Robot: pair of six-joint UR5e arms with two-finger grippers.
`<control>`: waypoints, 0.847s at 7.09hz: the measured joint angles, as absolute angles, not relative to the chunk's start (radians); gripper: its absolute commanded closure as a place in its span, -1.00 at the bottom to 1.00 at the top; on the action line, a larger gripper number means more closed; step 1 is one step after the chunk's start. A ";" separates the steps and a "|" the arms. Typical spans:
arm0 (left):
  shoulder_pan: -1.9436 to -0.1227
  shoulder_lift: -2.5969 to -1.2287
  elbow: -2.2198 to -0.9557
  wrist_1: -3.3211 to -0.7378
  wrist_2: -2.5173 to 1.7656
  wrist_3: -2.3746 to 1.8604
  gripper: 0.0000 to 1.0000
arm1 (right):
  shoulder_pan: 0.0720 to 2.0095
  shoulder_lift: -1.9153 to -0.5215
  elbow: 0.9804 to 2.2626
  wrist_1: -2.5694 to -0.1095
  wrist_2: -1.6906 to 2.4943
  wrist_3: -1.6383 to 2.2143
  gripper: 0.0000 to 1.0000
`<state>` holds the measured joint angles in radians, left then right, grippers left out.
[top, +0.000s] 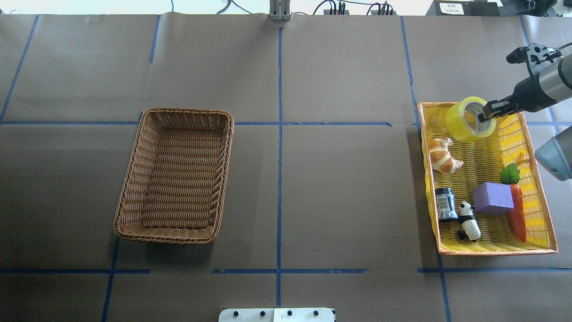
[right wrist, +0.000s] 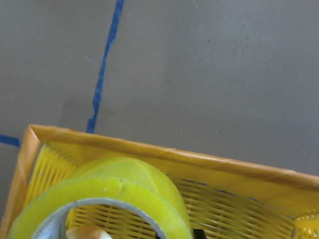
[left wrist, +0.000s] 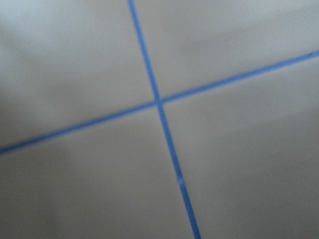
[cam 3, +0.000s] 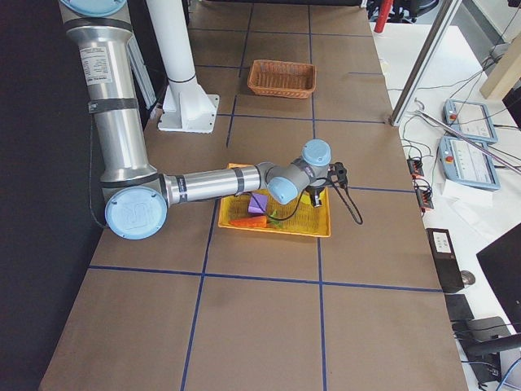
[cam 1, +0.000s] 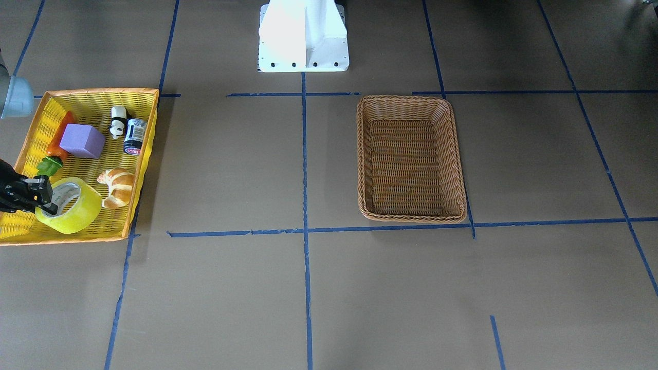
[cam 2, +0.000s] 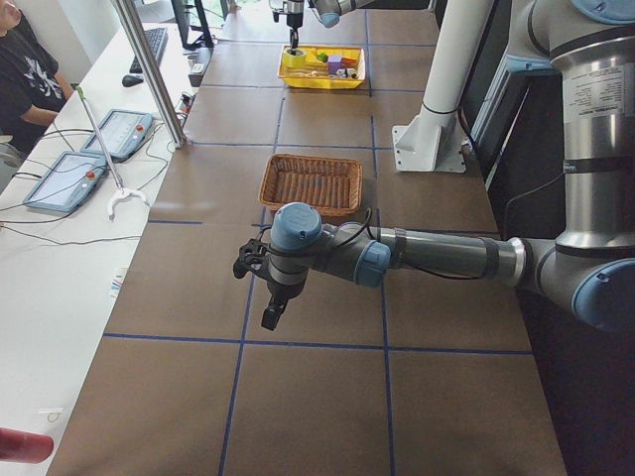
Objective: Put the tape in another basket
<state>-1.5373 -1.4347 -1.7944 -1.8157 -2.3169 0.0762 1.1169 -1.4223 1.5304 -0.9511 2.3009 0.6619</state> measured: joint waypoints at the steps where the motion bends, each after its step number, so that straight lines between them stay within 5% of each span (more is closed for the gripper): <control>1: -1.525 -1.439 -1.800 -1.860 -2.343 0.000 -1.00 | 1.115 -1.423 1.528 -0.847 2.302 0.799 1.00; 6: -1.270 -1.467 -1.806 -2.287 -2.376 -0.595 -1.00 | 1.067 -1.425 1.526 -0.377 2.280 1.335 1.00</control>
<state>-1.2703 -1.4675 -1.8061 -2.2866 -2.3758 -0.5949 1.0667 -1.4250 1.5263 -0.3771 2.2796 1.3350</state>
